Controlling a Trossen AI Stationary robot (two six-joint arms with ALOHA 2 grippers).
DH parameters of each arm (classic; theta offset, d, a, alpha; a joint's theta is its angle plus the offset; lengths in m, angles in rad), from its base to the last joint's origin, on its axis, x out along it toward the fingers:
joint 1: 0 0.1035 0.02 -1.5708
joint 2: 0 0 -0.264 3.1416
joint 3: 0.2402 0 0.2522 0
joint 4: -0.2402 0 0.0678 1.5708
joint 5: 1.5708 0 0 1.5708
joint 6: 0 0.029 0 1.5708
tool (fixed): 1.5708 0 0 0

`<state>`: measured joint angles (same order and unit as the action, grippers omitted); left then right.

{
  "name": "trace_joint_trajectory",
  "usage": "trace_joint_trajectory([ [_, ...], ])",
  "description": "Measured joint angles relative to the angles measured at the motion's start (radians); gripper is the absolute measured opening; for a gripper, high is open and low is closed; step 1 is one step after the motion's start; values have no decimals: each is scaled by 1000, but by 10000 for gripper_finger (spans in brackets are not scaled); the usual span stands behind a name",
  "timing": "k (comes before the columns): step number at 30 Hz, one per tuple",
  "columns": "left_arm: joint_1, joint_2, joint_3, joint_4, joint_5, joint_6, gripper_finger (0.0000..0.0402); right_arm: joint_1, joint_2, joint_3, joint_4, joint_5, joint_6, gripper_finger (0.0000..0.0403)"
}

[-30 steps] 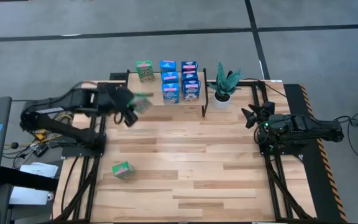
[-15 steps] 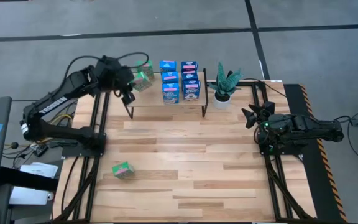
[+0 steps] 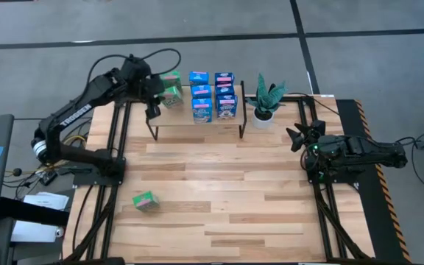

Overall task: Stack cereal on shelf
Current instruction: Put the right green cereal box on the shelf aligned with the other green cereal box

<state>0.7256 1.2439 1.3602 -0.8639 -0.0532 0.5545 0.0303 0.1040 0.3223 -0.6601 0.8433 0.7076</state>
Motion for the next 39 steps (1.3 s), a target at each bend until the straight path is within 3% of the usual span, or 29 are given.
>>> trace_joint_trajectory([
  [12, 5, 69, 66, -15, -41, 63, 133, 0, 0, 0, 0, 4, 0, 286],
  [20, -2, 68, 157, -60, -45, 38, 133, 0, 0, 0, 0, 4, 0, 286],
  [30, -8, 67, 163, -133, -40, -7, 134, 0, 0, 0, 0, 4, -1, 286],
  [39, -17, 96, 163, -139, -32, -22, 195, 0, 0, 0, 0, 4, -1, 286],
])
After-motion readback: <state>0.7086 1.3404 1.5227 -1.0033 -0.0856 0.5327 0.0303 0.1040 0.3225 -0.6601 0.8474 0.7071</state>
